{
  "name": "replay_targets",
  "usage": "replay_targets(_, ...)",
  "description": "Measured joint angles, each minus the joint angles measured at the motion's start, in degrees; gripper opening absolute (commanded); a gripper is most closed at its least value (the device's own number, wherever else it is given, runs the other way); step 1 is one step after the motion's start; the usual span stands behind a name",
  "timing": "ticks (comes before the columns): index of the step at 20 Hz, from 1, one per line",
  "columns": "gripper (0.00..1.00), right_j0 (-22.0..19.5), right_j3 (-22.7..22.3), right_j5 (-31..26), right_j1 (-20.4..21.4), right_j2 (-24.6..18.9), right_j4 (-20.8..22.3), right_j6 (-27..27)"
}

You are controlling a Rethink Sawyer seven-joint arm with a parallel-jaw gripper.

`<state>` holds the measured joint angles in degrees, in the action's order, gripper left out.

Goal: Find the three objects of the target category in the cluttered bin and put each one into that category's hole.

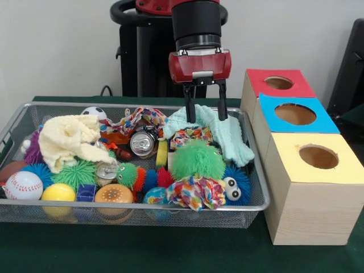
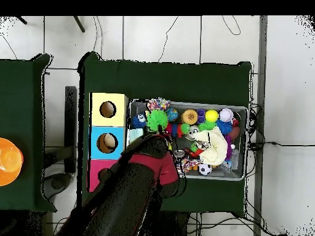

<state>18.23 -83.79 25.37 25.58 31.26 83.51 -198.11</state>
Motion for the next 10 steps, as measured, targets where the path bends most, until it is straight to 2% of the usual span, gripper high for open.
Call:
replay_targets(6, 1.00, 0.0, 0.0, 0.0, 0.0, 0.1, 0.2, 0.0)
replay_targets(10, 1.00, 0.0, 0.0, 0.0, -0.2, 0.8, 2.0, 0.0)
